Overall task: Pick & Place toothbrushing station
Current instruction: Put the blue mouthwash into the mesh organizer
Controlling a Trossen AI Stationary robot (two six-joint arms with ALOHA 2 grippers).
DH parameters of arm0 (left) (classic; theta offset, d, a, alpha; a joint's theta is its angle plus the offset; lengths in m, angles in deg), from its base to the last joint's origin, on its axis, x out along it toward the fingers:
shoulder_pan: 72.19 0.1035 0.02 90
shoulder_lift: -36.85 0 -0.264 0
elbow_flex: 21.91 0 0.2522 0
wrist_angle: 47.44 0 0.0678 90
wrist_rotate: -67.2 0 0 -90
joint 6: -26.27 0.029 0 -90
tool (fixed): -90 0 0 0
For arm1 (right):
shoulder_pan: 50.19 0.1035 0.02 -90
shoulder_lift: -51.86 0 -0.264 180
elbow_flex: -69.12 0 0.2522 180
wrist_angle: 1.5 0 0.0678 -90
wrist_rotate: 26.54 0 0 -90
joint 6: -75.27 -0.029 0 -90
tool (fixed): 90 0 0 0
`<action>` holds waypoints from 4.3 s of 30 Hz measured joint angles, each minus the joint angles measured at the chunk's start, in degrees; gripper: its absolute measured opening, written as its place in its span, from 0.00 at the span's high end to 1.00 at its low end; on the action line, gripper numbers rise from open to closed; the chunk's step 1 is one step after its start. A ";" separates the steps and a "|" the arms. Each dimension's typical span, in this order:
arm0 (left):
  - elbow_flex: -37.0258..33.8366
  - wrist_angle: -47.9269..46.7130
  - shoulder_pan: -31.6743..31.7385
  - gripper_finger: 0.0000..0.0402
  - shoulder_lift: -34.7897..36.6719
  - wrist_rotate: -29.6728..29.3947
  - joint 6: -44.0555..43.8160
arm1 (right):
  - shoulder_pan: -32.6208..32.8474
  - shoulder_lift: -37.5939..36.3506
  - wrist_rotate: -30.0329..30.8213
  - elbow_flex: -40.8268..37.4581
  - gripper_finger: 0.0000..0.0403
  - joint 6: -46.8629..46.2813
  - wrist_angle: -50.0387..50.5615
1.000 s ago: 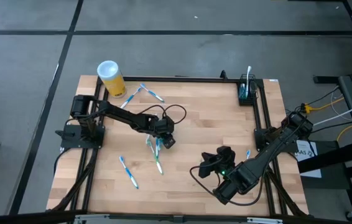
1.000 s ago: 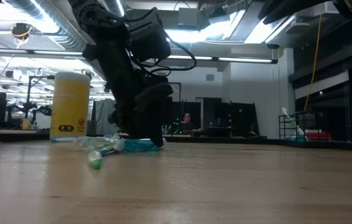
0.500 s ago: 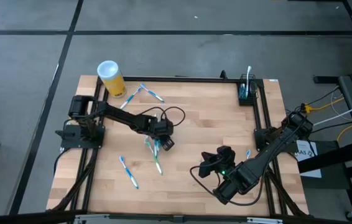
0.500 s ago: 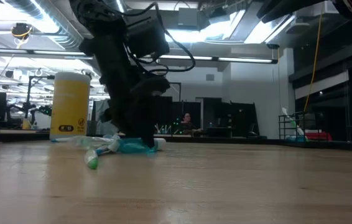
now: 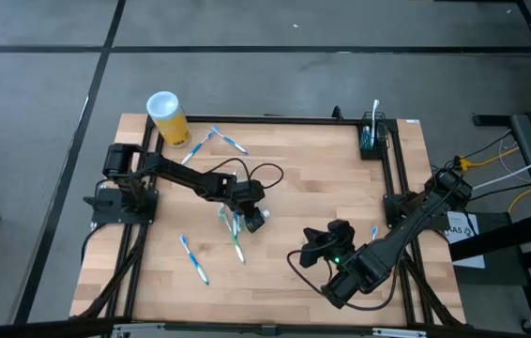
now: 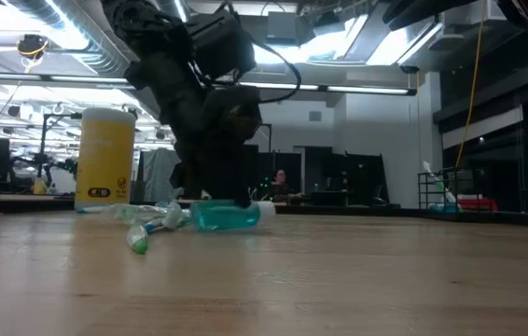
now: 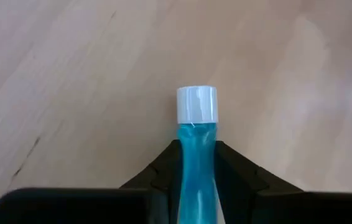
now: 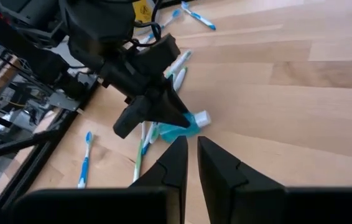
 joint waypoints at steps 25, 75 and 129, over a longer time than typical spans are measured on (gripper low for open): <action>0.26 6.19 -1.70 0.95 19.52 -0.55 3.13 | -6.72 0.02 -3.51 0.00 0.84 -1.36 -8.93; 0.31 2.07 -7.63 0.96 25.77 -5.39 5.29 | -17.84 -0.68 -11.46 0.04 0.58 18.71 -34.07; 0.28 -20.30 -14.33 0.67 51.54 -19.77 0.51 | -38.44 -0.85 -5.82 0.03 0.77 21.13 -4.33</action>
